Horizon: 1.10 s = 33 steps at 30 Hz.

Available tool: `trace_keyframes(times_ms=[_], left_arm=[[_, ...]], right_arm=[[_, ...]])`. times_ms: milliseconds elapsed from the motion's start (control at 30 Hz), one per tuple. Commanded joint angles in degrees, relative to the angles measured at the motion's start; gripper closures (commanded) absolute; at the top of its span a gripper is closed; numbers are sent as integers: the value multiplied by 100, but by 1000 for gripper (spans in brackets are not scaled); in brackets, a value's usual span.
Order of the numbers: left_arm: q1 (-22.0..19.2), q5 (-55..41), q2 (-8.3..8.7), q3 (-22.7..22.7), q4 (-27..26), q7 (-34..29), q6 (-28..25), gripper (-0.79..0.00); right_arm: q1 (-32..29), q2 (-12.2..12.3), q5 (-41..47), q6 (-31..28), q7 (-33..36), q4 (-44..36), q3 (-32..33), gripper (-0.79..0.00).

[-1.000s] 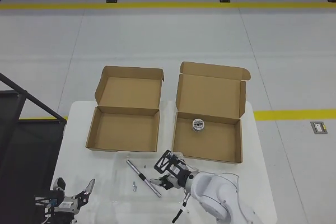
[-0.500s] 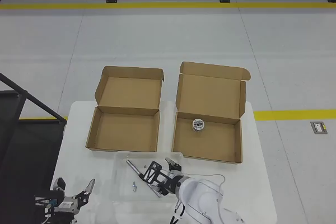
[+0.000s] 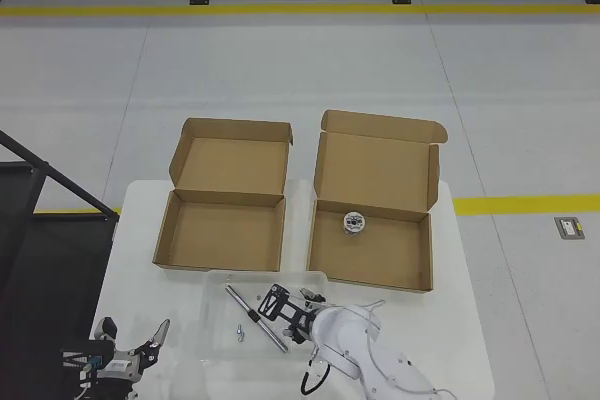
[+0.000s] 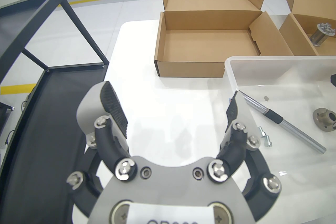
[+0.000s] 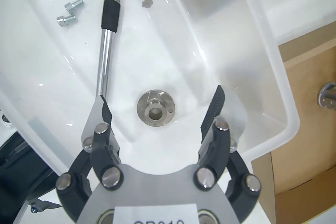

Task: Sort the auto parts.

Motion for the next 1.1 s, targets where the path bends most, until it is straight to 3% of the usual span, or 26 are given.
trace_keyframes(times_ms=[0,100,267,467,1067], left_arm=[[0,0,0,0,0,0,0,-785],[0,0,0,0,0,0,0,-785],[0,0,0,0,0,0,0,-785],[0,0,0,0,0,0,0,-785],[0,0,0,0,0,0,0,-785]], right_arm=[[42,-28,18,47,174,69,-60,-634],[106,-68,-6,132,420,144,-138,-499],[163,-125,-29,259,592,218,-231,-397],[259,-198,-65,319,1044,337,-360,-431],[738,-471,199,405,1596,1073,-574,-326]])
